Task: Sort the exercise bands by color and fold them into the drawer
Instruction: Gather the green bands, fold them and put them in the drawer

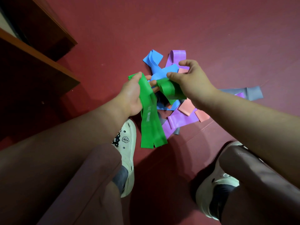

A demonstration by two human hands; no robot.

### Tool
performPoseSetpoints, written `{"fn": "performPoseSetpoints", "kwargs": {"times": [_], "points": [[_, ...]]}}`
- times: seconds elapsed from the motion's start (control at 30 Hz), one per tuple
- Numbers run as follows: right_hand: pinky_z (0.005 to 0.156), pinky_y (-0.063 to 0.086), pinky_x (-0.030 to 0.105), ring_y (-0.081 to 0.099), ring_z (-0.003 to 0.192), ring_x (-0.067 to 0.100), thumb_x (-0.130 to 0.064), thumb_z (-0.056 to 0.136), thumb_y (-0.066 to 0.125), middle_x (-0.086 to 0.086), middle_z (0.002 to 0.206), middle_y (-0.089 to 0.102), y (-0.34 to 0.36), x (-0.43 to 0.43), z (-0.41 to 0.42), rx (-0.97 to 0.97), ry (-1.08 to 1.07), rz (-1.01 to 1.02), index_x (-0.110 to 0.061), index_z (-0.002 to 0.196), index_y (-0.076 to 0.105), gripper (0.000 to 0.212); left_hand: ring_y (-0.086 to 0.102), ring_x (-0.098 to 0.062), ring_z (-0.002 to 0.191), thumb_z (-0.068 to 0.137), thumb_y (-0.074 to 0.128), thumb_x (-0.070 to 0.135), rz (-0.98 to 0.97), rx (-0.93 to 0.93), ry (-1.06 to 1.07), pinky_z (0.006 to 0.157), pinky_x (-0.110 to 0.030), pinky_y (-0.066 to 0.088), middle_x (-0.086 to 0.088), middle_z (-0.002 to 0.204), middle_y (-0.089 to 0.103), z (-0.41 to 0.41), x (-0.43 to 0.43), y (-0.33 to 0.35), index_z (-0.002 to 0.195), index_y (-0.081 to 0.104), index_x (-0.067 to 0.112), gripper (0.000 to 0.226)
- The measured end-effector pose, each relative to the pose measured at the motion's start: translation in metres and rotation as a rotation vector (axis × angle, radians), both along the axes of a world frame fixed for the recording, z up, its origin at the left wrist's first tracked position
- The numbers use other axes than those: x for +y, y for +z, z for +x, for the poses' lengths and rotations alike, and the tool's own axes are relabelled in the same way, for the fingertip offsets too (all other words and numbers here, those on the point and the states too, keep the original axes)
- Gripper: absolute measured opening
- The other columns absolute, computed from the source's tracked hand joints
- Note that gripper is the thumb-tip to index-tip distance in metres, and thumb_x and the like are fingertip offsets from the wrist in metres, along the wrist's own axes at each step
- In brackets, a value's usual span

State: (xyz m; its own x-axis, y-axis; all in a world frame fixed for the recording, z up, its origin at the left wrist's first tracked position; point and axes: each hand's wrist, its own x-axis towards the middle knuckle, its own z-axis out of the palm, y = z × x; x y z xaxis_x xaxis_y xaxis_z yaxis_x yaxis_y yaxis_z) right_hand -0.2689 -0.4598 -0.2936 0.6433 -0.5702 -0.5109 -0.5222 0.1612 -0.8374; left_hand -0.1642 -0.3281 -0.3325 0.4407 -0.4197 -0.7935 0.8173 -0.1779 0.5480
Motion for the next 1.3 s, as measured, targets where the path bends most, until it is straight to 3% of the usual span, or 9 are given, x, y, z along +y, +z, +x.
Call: {"fn": "performPoseSetpoints", "kwargs": {"times": [0.1,0.2,0.43,0.57,0.83,0.9,1.03,1.2,1.3], "points": [[0.075,0.056,0.034,0.069,0.08,0.019,-0.015,0.09,0.06,0.006,0.098,0.068,-0.002,-0.003,-0.001,-0.018,-0.059,0.287,-0.021,0.122,0.057,0.033,0.066,-0.024,0.08,0.103,0.035,0.042,-0.008,0.006,0.014,0.072,-0.032,0.05,-0.004,0.091,0.066,-0.001,-0.001,0.0,0.108,0.055,0.013,0.035],[0.078,0.055,0.033,0.067,0.093,0.025,0.005,0.088,0.035,0.012,0.114,0.07,-0.001,-0.006,-0.004,-0.093,-0.006,0.55,-0.016,0.114,0.065,0.045,0.064,-0.03,0.099,0.102,0.036,0.043,-0.008,0.015,0.019,0.092,-0.047,0.051,-0.017,0.117,0.066,-0.001,-0.001,-0.001,0.124,0.056,0.009,0.046],[0.055,0.053,0.02,0.059,0.074,0.018,0.017,0.085,0.048,0.01,0.089,0.064,0.003,-0.001,-0.006,-0.094,0.182,0.258,-0.021,0.096,0.068,0.044,0.061,-0.034,0.117,0.102,0.036,0.043,-0.032,0.034,-0.003,0.099,-0.049,0.049,-0.016,0.133,0.059,-0.001,-0.002,-0.003,0.135,0.053,0.008,0.051],[0.059,0.055,0.017,0.064,0.057,-0.001,0.01,0.085,0.063,-0.012,0.057,0.067,0.005,0.001,-0.007,-0.09,0.25,0.054,-0.016,0.096,0.067,0.029,0.065,-0.029,0.097,0.103,0.033,0.043,-0.058,0.033,-0.046,0.09,-0.042,0.05,-0.016,0.126,0.063,-0.002,-0.001,-0.003,0.131,0.056,0.01,0.049],[0.063,0.036,0.01,0.046,0.066,0.0,-0.034,0.083,0.073,-0.01,0.076,0.05,-0.005,-0.002,-0.007,-0.003,0.229,-0.392,-0.024,0.073,0.071,0.014,0.066,-0.027,0.092,0.102,0.036,0.041,-0.039,0.018,-0.048,0.094,-0.042,0.046,-0.008,0.102,0.069,-0.001,-0.001,-0.004,0.118,0.057,0.014,0.038],[0.075,0.04,0.015,0.053,0.083,0.0,-0.03,0.084,0.072,-0.013,0.084,0.052,-0.004,-0.003,-0.007,-0.036,0.173,-0.366,-0.027,0.067,0.066,0.018,0.067,-0.028,0.093,0.102,0.037,0.042,-0.026,0.019,-0.035,0.095,-0.043,0.045,-0.009,0.105,0.068,-0.001,0.0,-0.005,0.116,0.056,0.016,0.036],[0.068,0.048,0.021,0.06,0.064,0.004,-0.016,0.089,0.067,-0.003,0.07,0.066,0.001,-0.002,-0.005,-0.165,0.085,-0.068,-0.007,0.076,0.066,0.016,0.065,-0.032,0.099,0.101,0.039,0.042,-0.048,0.041,-0.039,0.104,-0.053,0.038,-0.017,0.126,0.064,-0.003,0.0,-0.006,0.131,0.054,0.012,0.045],[0.073,0.057,0.041,0.068,0.073,0.026,-0.017,0.088,0.067,0.023,0.08,0.07,0.002,-0.001,-0.002,-0.234,0.065,0.02,0.005,0.085,0.066,0.022,0.066,-0.029,0.089,0.102,0.036,0.043,-0.037,0.031,-0.031,0.104,-0.053,0.039,-0.013,0.106,0.069,-0.003,-0.002,-0.001,0.125,0.056,0.012,0.043],[0.057,0.054,0.029,0.064,0.061,0.018,-0.017,0.09,0.067,0.011,0.07,0.066,0.002,0.001,0.001,-0.216,0.049,0.086,-0.007,0.075,0.064,0.018,0.066,-0.028,0.087,0.103,0.033,0.043,-0.028,0.031,-0.068,0.09,-0.041,0.049,-0.014,0.108,0.067,-0.006,-0.004,0.004,0.132,0.056,0.009,0.05]]}}
